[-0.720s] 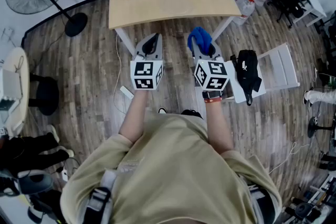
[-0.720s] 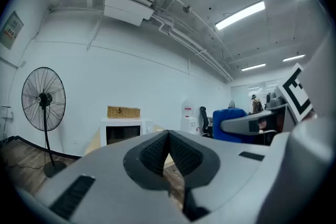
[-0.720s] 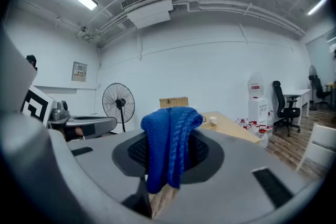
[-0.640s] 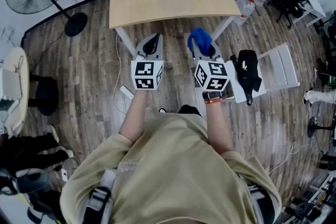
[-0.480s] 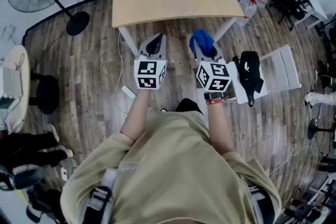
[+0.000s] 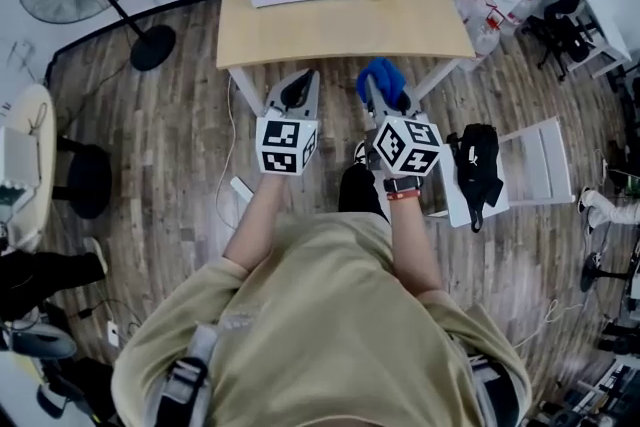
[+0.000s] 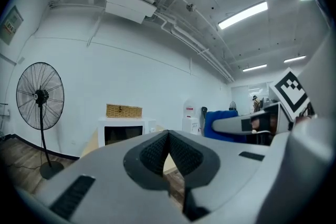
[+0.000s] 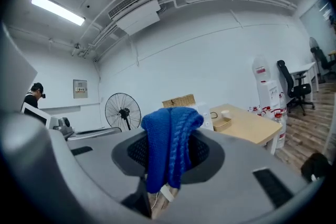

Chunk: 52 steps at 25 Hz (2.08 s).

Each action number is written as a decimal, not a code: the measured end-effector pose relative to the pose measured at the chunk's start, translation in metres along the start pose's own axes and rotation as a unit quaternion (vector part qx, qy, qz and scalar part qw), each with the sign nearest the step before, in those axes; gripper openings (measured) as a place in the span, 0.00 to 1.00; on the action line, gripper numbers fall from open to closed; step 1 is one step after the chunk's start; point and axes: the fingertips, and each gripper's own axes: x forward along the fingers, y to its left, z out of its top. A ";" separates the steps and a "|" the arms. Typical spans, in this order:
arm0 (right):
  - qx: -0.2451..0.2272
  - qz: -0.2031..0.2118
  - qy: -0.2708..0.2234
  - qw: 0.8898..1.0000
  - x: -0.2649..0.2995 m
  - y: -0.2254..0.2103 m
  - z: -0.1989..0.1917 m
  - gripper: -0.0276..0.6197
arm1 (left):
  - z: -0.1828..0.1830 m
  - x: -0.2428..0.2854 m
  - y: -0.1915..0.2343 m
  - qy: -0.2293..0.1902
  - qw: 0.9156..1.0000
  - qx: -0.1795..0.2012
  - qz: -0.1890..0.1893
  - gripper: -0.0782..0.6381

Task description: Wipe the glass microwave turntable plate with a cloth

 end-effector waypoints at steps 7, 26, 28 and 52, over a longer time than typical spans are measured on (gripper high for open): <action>0.017 0.017 0.017 1.000 0.102 -0.072 0.014 0.24 | 0.000 0.111 0.035 0.014 1.000 -0.006 0.028 0.13; 0.015 0.140 0.123 0.982 0.356 -0.217 0.064 0.24 | 0.007 0.374 0.107 0.038 0.989 -0.041 0.134 0.13; 0.014 0.154 0.132 0.979 0.374 -0.227 0.064 0.24 | 0.002 0.393 0.109 0.039 0.988 -0.045 0.141 0.13; 0.056 0.208 0.330 0.919 0.463 -0.243 -0.089 0.25 | -0.089 0.447 0.156 0.110 0.977 -0.078 0.164 0.13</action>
